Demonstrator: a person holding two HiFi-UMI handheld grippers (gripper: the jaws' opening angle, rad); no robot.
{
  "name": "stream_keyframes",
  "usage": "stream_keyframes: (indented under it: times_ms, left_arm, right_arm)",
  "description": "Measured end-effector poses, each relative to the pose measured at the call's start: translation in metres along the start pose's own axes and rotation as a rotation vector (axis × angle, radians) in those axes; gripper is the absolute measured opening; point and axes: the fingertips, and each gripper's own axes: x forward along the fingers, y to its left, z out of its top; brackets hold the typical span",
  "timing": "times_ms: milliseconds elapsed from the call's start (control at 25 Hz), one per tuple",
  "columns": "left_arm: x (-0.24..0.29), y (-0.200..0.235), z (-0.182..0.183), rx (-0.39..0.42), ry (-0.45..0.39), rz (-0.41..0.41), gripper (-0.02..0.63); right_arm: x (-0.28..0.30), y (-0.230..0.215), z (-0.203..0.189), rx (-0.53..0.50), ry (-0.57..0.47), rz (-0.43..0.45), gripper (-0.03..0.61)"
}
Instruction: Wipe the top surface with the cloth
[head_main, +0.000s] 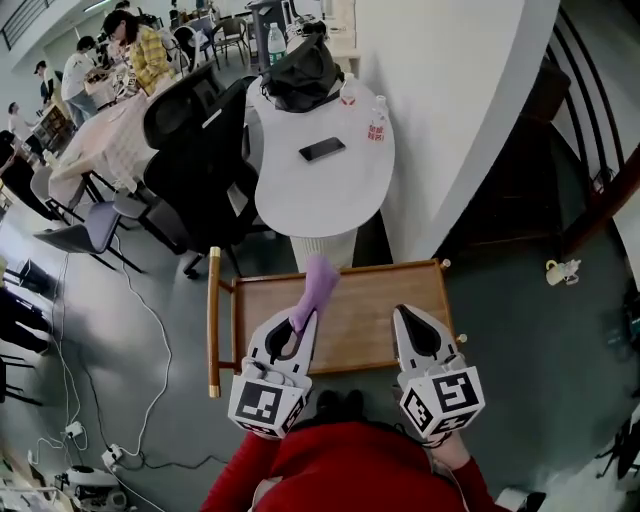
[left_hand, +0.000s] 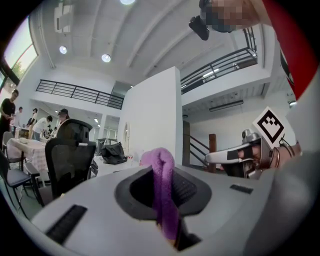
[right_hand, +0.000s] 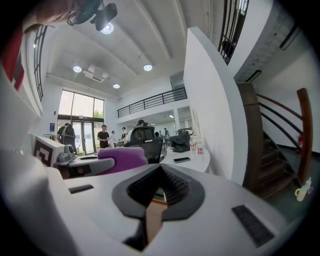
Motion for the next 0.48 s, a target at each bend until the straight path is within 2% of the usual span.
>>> stream_keyframes:
  times_ms: [480]
  left_arm:
    - [-0.003,-0.022,-0.007,0.007,0.017,-0.051,0.048]
  right_arm:
    - [-0.012,-0.001,0.004,0.003,-0.044,-0.014,0.003]
